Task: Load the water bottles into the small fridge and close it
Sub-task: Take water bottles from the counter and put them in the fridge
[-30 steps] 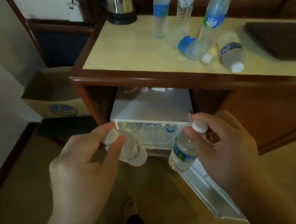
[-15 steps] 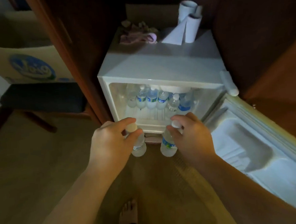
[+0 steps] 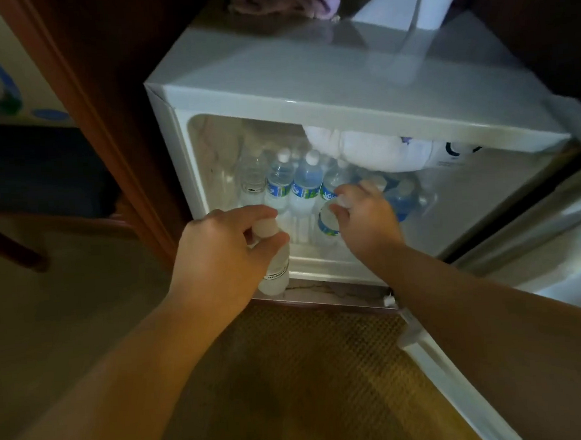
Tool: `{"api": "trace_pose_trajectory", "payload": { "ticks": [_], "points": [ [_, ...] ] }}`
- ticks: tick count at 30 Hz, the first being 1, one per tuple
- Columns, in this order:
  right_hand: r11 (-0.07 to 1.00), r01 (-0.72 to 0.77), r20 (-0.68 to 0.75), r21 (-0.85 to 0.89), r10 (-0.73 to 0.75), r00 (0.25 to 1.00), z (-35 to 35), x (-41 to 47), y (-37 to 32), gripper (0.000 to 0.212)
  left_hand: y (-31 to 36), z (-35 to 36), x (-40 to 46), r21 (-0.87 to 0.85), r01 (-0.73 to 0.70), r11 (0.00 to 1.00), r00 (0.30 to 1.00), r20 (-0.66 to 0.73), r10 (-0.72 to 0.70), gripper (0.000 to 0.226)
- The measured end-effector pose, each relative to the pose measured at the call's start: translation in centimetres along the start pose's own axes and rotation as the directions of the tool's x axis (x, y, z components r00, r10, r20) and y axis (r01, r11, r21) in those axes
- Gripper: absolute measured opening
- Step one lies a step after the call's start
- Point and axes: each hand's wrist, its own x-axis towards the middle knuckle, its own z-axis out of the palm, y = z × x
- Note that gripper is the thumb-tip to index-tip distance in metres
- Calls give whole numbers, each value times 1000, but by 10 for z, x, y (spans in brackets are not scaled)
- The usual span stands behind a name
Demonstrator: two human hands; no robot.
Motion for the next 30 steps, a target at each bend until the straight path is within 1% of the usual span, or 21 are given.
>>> {"api": "trace_pose_trajectory", "payload": {
  "ticks": [3, 5, 9, 11, 12, 14, 15, 17, 18, 20, 22, 24, 26, 28, 30],
  "points": [
    [1000, 18, -34, -17, -19, 999, 15, 10, 11, 31, -12, 6, 10, -9, 7, 1000, 1000, 5, -7, 41],
    [1000, 7, -33, -27, -7, 999, 21, 17, 16, 33, -17, 10, 16, -18, 10, 1000, 1000, 26, -10, 41],
    [995, 57, -9, -86, -58, 998, 33, 26, 19, 33, -26, 18, 27, -24, 35, 999, 998, 60, -33, 36],
    [994, 49, -36, -93, -53, 998, 40, 32, 20, 34, -30, 23, 33, -21, 59, 998, 996, 70, -57, 35],
    [993, 41, -48, -114, -46, 998, 43, 35, 22, 34, -31, 26, 36, -19, 68, 998, 995, 70, -66, 35],
    [981, 39, -6, -190, -41, 999, 50, 39, 22, 35, -33, 31, 43, -20, 83, 996, 994, 72, -82, 36],
    [982, 51, 20, -182, -48, 999, 52, 41, 24, 33, -34, 33, 47, -26, 98, 995, 992, 80, -96, 36],
    [994, 33, -28, -105, -36, 999, 52, 46, 23, 29, -34, 39, 56, -43, 138, 990, 986, 100, -133, 36],
    [995, 29, -62, -99, -35, 997, 53, 48, 23, 28, -34, 42, 62, -43, 150, 988, 984, 103, -145, 36],
    [997, 22, -96, -75, -29, 995, 55, 49, 23, 32, -35, 49, 72, -41, 163, 986, 982, 103, -158, 35],
    [998, 19, -98, -64, -26, 995, 52, 43, 20, 43, -33, 56, 82, -49, 178, 983, 979, 105, -173, 34],
    [999, 40, -153, -21, -43, 987, 45, 33, 16, 52, -32, 64, 91, -47, 176, 983, 980, 102, -170, 32],
    [998, 63, -201, 5, -61, 978, 38, 20, 16, 54, -31, 74, 100, -46, 168, 985, 981, 106, -163, 29],
    [996, 87, -242, 18, -80, 967, 31, 7, 20, 51, -30, 83, 110, -42, 152, 988, 982, 117, -146, 25],
    [989, 137, -310, 52, -115, 944, 18, -9, 20, 45, -28, 93, 122, -30, 112, 993, 988, 114, -108, 31]
  ]
}}
